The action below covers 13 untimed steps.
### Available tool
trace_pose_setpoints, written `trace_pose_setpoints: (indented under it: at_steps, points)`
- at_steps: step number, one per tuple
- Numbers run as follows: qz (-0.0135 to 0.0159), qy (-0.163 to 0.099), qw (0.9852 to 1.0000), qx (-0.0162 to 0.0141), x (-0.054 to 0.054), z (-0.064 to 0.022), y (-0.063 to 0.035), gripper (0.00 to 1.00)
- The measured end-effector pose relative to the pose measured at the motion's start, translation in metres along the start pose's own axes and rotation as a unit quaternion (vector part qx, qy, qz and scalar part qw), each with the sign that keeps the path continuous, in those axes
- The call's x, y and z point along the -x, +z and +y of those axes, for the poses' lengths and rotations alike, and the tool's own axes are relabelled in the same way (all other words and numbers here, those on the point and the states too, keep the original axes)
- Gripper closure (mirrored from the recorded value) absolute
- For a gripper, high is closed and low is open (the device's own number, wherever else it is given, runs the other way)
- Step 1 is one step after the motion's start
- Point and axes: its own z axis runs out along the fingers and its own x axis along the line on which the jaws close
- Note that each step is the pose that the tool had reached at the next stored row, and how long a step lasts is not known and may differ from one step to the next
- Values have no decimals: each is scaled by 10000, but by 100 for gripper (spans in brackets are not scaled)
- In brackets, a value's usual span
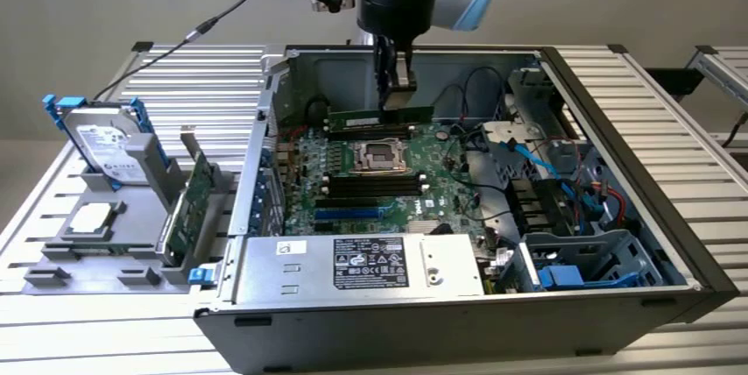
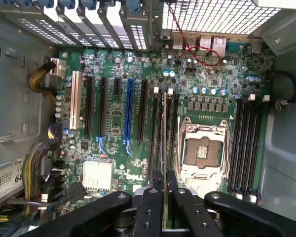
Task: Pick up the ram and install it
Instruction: 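Insert the ram into the slot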
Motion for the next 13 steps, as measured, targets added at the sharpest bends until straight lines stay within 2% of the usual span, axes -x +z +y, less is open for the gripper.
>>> trace_pose_setpoints:
  at_steps: [8,10,13]
  points:
    - [-12,16,9999,164,7,-34,94,86]
    - [-15,35,9998,188,8,-48,121,86]
    - [-19,160,9997,202,10,-52,173,86]
